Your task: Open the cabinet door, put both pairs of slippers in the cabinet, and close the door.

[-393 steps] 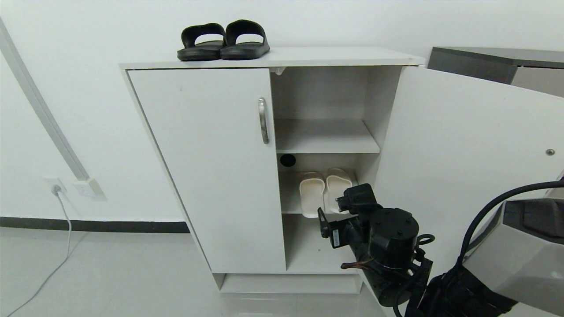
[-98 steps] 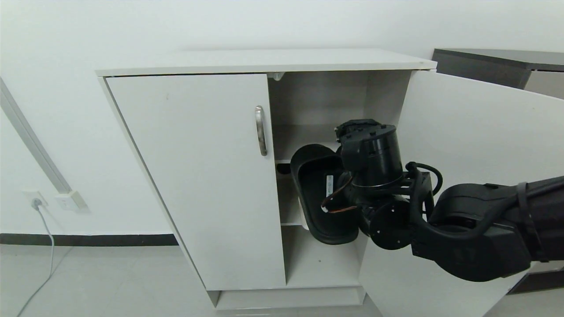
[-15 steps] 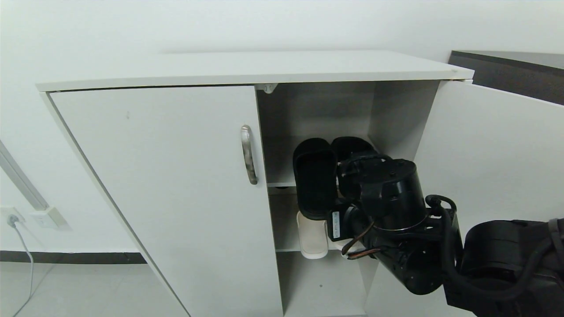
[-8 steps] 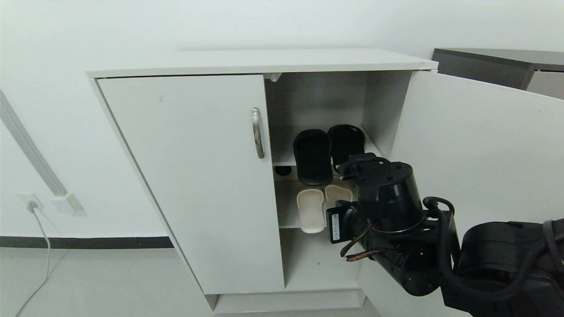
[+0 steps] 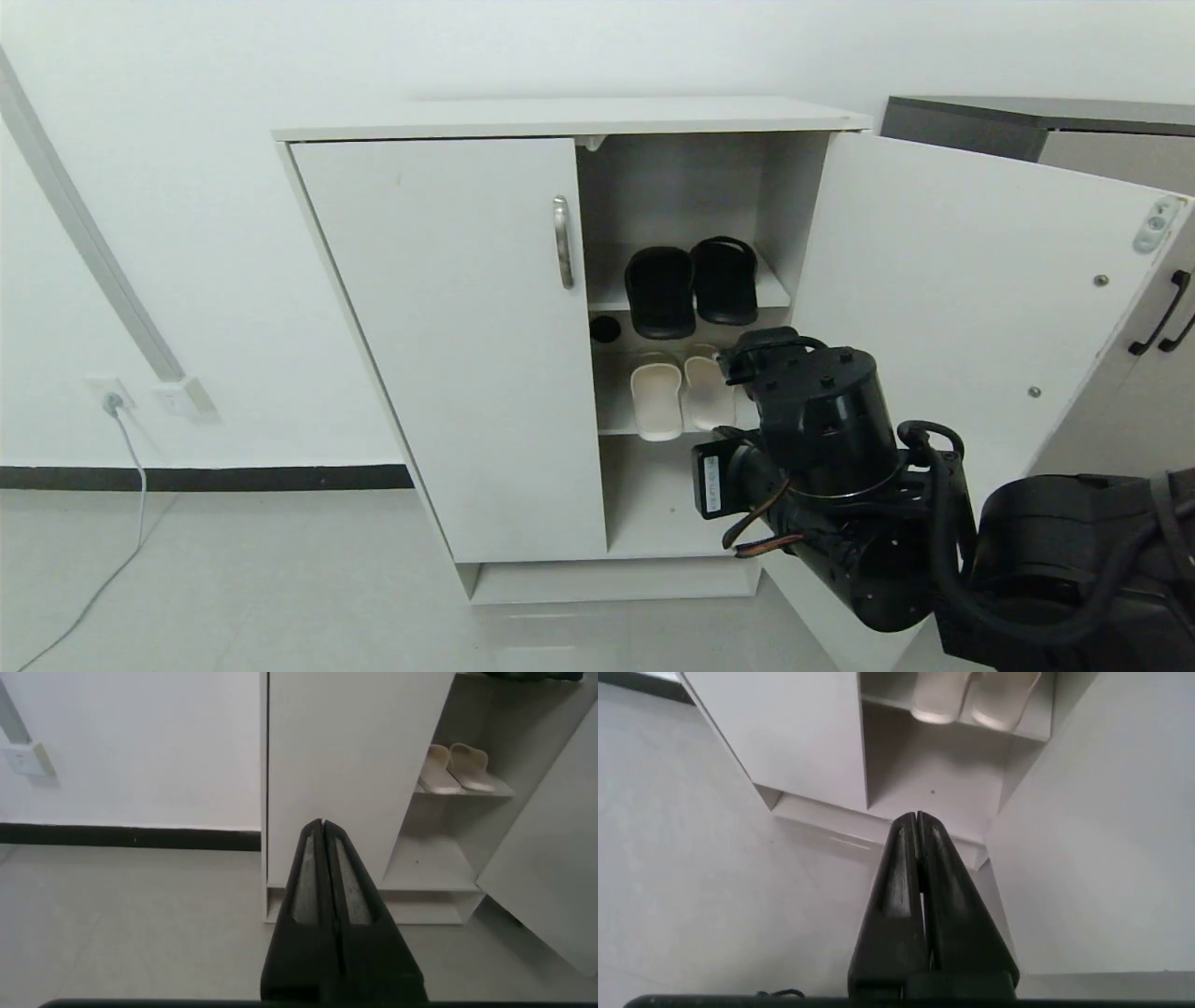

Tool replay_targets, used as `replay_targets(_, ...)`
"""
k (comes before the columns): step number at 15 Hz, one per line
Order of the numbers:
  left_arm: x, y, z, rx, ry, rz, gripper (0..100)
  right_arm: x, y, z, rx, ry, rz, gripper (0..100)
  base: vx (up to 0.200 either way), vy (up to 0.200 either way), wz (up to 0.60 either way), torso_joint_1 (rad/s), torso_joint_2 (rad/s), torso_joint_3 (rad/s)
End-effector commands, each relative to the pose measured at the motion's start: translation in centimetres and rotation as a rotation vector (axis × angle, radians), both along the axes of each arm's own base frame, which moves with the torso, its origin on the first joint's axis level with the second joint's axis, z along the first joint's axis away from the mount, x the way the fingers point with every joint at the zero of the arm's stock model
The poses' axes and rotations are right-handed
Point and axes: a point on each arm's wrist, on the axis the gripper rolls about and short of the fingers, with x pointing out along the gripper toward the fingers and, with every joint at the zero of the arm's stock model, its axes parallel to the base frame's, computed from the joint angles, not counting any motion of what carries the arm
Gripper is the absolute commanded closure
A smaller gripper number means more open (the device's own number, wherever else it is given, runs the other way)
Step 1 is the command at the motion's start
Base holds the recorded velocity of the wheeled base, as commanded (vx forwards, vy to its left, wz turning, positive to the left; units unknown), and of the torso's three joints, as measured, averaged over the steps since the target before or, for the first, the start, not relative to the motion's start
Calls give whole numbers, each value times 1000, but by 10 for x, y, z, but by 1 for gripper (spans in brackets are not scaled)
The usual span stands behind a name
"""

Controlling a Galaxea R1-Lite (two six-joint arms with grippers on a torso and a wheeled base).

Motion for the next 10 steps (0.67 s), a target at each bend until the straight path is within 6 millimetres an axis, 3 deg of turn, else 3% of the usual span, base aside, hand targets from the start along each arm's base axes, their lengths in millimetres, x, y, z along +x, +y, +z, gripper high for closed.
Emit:
replay_targets(1, 0, 0, 0, 0, -2, 1, 100, 0, 0, -2, -6, 4, 4, 100, -200, 0, 0, 7, 2, 2)
replay_targets(3, 0, 0, 0, 0, 1, 1, 100, 0, -2, -8, -47, 12, 9, 100, -200, 0, 0, 0, 0, 5)
replay_targets(10, 0, 0, 0, 0, 0, 1, 100, -1, -3, -14, -54, -14, 20, 100, 0, 0, 0, 0, 0, 0)
